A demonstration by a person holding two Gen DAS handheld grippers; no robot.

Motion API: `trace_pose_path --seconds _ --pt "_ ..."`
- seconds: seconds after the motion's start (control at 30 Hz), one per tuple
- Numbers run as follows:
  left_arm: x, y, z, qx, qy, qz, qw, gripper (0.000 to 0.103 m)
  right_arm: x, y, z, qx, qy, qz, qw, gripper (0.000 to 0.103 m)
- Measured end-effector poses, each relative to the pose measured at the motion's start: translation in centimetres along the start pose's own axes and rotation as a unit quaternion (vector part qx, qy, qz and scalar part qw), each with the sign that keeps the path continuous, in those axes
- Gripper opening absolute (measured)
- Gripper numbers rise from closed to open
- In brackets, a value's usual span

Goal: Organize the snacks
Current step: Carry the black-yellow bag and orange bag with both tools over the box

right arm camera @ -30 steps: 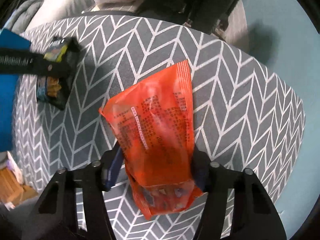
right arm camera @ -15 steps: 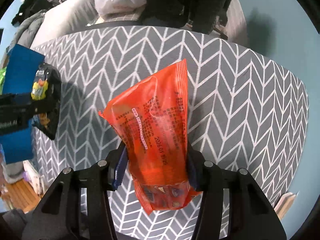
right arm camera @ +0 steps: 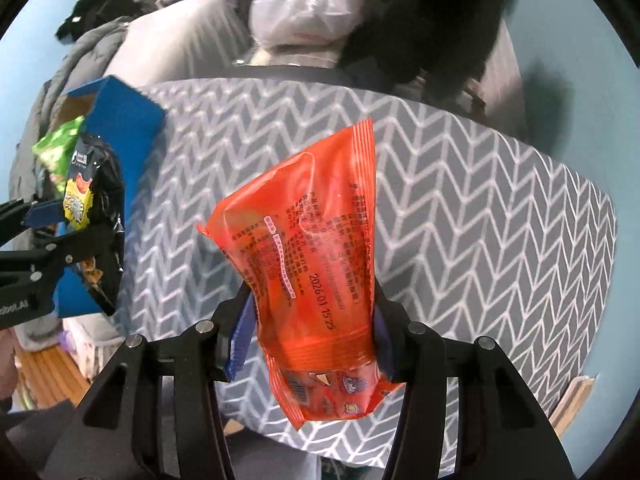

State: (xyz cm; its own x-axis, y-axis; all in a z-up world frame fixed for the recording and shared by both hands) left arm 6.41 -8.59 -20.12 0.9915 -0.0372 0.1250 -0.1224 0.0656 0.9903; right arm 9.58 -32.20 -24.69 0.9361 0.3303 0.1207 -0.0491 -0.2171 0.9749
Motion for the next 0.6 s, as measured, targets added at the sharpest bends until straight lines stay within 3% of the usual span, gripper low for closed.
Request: trace_pose_path --seconds 0.37,0.6 --pt "-1.1 5.6 -7.2 0.005 0.037 0.046 0.9982 0.064 2.7 1.3 -7.7 0.027 0.058 0.018 0.998 0.051" --pt "-1.8 6.9 -12.1 0.018 0.065 0.063 0.9957 0.064 5.4 2.0 -13.1 0.037 0.106 0.032 0.993 0.051"
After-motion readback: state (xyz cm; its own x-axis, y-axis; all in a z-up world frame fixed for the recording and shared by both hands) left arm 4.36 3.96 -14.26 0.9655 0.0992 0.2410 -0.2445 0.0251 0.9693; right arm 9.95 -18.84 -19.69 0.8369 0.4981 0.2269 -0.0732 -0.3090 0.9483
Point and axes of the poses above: each gripper's, at about its wrist camera, not at the fingertips, and y roughly against the way its jaws point, z to its right, x to its top, the point moved 1 cm from there along -y, roughly the way its jaws point, and after that the axes turned 1 degree about -x, right-handed, at the moved point
